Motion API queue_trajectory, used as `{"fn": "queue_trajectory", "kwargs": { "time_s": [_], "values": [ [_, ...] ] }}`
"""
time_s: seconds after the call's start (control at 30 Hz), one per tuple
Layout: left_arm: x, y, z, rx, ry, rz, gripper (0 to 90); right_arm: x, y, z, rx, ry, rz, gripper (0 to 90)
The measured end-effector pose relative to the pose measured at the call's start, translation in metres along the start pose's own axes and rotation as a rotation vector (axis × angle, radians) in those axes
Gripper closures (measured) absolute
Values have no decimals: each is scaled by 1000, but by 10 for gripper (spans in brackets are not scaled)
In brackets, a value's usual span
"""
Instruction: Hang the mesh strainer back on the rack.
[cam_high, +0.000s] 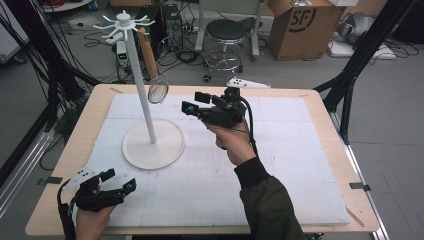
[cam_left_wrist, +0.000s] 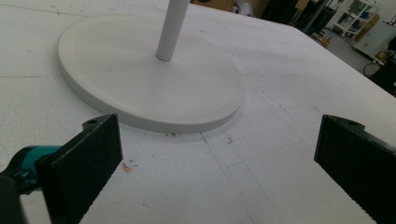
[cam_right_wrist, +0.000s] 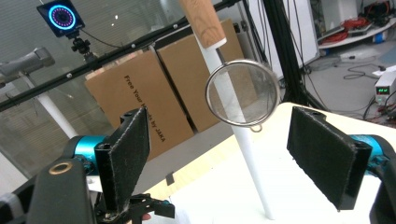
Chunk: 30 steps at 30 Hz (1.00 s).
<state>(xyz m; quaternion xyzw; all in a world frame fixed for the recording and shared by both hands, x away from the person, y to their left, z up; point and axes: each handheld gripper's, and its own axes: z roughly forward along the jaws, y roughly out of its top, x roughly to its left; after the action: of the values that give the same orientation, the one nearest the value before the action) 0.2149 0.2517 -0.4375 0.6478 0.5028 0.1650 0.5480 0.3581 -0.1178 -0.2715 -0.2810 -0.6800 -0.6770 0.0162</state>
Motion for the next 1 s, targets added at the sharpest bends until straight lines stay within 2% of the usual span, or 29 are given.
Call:
{"fn": "queue_trajectory", "kwargs": {
  "time_s": [0.23, 0.4, 0.63, 0.73, 0.8, 0.87, 1.0],
  "values": [
    [-2, 0, 0, 3, -3, 8, 16, -3, -15, -19, 13, -36, -17, 205],
    [-2, 0, 2, 4, -7, 10, 16, -9, -29, -34, 39, -80, -33, 205],
    [-4, 2, 7, 6, -18, 16, 16, -16, -49, -54, 42, -111, -24, 205],
    [-5, 2, 10, 11, -24, 18, 16, -18, -56, -61, 57, -132, -32, 206],
    [-6, 2, 11, 11, -29, 17, 16, -21, -62, -65, 76, -126, -28, 206],
    [-6, 3, 12, 12, -33, 15, 16, -22, -68, -68, 98, -148, -36, 206],
    [-7, 3, 13, 13, -39, 16, 16, -26, -79, -77, 109, -161, -25, 204]
  ]
}}
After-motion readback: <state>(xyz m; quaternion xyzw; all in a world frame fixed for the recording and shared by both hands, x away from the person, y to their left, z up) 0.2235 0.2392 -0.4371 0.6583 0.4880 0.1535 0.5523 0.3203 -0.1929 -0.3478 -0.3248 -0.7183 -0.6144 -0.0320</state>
